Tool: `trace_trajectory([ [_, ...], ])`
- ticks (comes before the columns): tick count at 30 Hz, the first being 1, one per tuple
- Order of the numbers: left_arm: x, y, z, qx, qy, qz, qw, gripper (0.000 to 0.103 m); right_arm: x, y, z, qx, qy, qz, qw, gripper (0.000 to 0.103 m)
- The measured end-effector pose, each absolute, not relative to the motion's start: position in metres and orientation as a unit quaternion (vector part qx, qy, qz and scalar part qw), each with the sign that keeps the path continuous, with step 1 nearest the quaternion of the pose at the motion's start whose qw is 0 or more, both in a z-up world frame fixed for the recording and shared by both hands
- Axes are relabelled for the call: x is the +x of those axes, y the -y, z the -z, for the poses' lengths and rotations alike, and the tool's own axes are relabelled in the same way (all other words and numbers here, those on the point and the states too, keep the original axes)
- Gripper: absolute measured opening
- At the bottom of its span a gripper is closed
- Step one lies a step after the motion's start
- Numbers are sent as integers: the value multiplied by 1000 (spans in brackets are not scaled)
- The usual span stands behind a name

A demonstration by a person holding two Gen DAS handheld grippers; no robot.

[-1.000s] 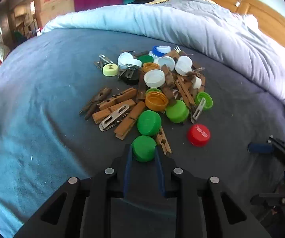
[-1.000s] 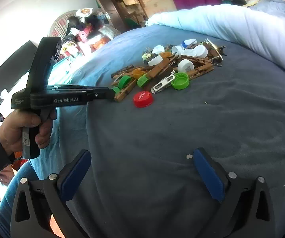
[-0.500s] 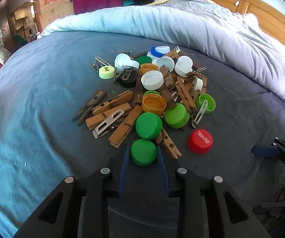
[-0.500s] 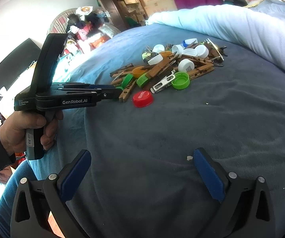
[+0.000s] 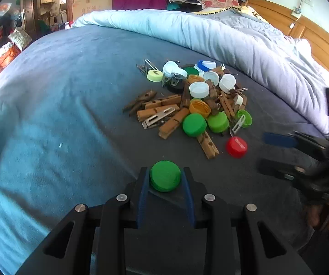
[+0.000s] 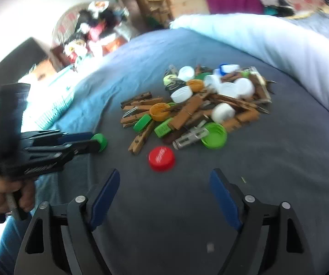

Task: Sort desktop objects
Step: 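Grasp the red Coca-Cola cap with the right gripper, then carry the green and red caps over the basket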

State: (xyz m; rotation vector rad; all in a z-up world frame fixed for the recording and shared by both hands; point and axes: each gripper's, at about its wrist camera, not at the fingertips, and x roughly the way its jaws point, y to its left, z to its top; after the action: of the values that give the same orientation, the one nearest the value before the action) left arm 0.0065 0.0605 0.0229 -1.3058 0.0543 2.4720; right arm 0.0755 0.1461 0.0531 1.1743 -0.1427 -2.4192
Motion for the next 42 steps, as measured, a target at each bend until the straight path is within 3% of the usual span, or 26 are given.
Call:
trace_trajectory([
  [1, 8, -61, -23, -459, -19, -871, 173, 29, 70, -143, -52, 428, 49, 874, 224, 68],
  [6, 6, -66, -24, -456, -21, -872, 176, 29, 52, -134, -48, 437, 39, 872, 217, 63],
  [8, 6, -64, -25, -457, -17, -872, 173, 29, 47, -129, -42, 447, 29, 868, 213, 47],
  [9, 7, -62, -27, -456, -17, -873, 171, 29, 46, -128, -40, 449, 24, 868, 209, 31],
  [23, 36, -60, -90, -389, -90, -909, 117, 30, 84, -140, -72, 427, 68, 879, 200, 30],
  [42, 63, -12, -154, -338, -75, -936, 59, 30, 97, -84, -167, 357, 35, 903, 235, 30],
])
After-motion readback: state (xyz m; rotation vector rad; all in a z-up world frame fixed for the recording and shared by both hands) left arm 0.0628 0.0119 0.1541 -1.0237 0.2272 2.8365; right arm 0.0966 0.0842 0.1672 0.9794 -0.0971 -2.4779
